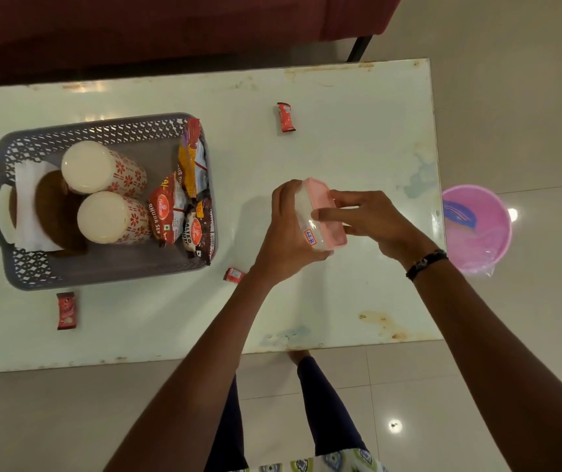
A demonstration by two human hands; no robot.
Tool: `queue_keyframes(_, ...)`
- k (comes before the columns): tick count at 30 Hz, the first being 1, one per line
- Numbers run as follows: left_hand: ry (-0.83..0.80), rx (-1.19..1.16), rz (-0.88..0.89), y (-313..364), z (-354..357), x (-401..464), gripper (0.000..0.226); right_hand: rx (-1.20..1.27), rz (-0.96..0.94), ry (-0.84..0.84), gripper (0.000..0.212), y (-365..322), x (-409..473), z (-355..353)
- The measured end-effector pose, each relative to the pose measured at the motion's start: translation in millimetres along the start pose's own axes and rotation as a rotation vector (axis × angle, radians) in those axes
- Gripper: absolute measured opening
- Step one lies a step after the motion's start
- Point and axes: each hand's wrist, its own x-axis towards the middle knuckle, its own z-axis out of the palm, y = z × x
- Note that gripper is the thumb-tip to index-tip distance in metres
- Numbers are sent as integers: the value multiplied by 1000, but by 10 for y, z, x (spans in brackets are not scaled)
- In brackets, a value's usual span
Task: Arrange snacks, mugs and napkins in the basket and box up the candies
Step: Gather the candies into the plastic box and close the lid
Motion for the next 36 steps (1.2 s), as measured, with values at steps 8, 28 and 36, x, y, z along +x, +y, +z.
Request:
queue_keyframes(8, -72, -339, -129, -89, -152, 53, 107, 187, 84, -172, 29, 95, 122, -229)
queue_keyframes(28, 116, -245, -429, -102, -19, 223, 59, 721, 181, 17, 49, 470, 343, -211)
queue_keyframes(36, 152, -281, -432, -143, -48, 242, 64, 631, 138, 267, 27, 654, 246, -426)
